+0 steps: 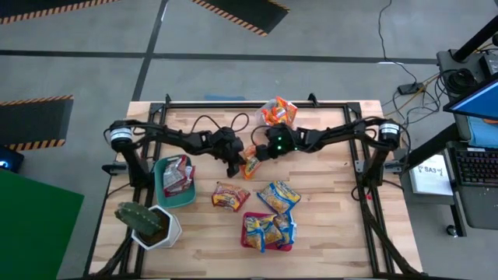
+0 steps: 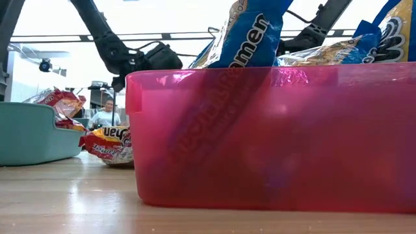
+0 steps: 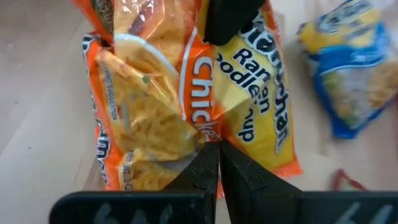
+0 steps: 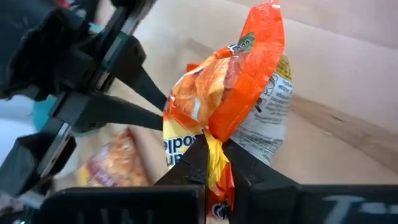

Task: Sort Maruchan noodles
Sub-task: Put the orange noodle pack into the transparent bin

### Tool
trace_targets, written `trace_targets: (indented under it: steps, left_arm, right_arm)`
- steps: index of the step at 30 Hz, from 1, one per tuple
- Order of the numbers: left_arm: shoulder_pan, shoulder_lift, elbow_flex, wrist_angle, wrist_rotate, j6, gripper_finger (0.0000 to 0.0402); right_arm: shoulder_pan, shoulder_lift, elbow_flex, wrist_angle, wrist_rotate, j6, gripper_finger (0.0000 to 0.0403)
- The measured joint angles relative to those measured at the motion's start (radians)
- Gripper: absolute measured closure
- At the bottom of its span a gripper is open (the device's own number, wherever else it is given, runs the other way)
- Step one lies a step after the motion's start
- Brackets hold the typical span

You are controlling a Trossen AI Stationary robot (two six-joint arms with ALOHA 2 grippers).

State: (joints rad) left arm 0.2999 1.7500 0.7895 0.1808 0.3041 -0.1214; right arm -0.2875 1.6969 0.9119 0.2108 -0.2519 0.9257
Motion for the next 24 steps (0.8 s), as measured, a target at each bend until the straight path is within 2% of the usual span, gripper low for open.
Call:
trace_targets:
  steps: [5,11,24]
  left_arm:
    - [0.001,-0.093,0.0,-0.058,0.002,0.012,0.0402]
    - [0.004,-0.212,0.0,-0.102,-0.008,0.034,0.0402]
    - [0.011,-0.428,0.001,-0.146,-0.167,0.053,0.0402]
  right_arm:
    - [-0.001,-0.059,0.001,-0.013,-0.056,-0.067,0.0391]
    - [0.002,-0.16,0.001,-0.089,-0.073,-0.246,0.0392]
    - [-0.006,-0.467,0.001,-0.304,-0.062,-0.639,0.0392]
